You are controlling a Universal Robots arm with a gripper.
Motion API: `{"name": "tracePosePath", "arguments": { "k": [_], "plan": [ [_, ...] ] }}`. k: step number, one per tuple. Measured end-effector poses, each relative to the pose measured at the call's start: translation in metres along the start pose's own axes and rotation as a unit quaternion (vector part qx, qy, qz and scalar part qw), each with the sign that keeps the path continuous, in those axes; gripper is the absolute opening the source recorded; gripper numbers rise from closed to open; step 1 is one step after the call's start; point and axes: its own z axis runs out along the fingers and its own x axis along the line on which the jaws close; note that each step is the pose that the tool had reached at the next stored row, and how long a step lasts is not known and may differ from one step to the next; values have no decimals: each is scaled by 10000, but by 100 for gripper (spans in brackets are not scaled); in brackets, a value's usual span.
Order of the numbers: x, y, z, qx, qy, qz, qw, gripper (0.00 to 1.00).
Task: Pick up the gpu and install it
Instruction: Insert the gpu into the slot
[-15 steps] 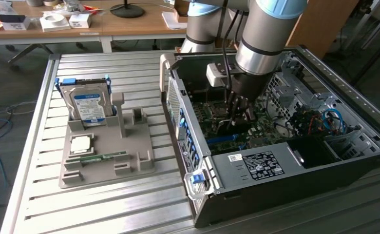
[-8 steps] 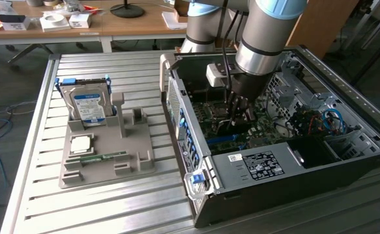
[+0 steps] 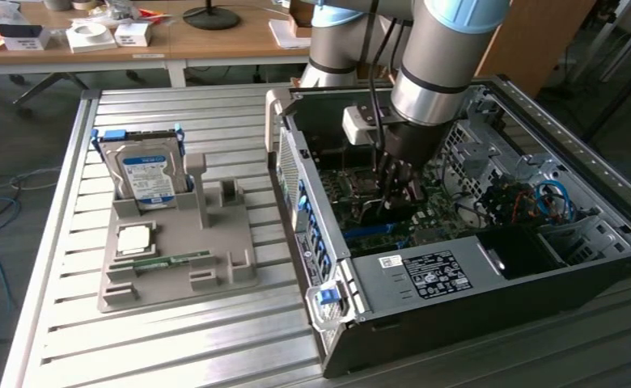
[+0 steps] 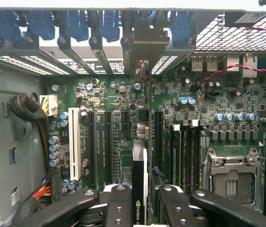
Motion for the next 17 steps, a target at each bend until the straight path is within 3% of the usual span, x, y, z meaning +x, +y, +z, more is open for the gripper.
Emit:
{"name": "tracePosePath", "arguments": {
  "k": [17],
  "plan": [
    [10, 0, 29, 0, 1, 0, 10000, 26]
  ]
}}
